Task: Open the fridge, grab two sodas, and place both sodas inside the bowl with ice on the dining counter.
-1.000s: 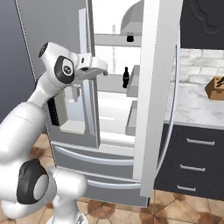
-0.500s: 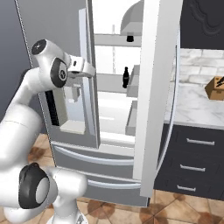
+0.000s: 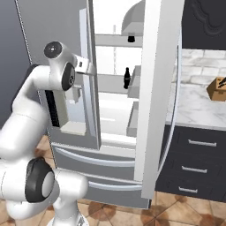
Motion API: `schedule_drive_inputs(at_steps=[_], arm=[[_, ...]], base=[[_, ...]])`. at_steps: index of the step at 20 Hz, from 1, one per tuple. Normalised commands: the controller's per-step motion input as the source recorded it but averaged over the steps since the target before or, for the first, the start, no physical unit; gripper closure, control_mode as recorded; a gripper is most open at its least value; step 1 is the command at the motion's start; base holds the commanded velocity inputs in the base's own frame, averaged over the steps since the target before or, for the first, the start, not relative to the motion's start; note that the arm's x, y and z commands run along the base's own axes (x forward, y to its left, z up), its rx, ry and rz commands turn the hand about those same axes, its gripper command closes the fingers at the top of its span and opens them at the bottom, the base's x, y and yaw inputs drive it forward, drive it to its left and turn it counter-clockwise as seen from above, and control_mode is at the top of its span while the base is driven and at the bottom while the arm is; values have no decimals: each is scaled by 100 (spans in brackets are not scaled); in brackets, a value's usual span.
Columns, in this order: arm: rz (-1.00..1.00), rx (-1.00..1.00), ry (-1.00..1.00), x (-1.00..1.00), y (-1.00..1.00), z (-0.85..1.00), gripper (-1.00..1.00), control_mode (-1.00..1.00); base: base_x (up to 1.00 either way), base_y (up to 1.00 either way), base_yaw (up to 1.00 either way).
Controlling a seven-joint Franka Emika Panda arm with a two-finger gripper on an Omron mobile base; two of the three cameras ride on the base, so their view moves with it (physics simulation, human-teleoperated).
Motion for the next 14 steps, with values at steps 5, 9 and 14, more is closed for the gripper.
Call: schedule_drive_inputs(at_steps=[5, 9, 14], arm=[[9, 4, -17, 31, 5, 0, -100, -100], [3, 0, -11, 29, 18, 0, -100, -100], [0, -4, -1, 22, 19, 1, -100, -100]], base=[[0, 0, 0], [0, 0, 0], [0, 0, 0]])
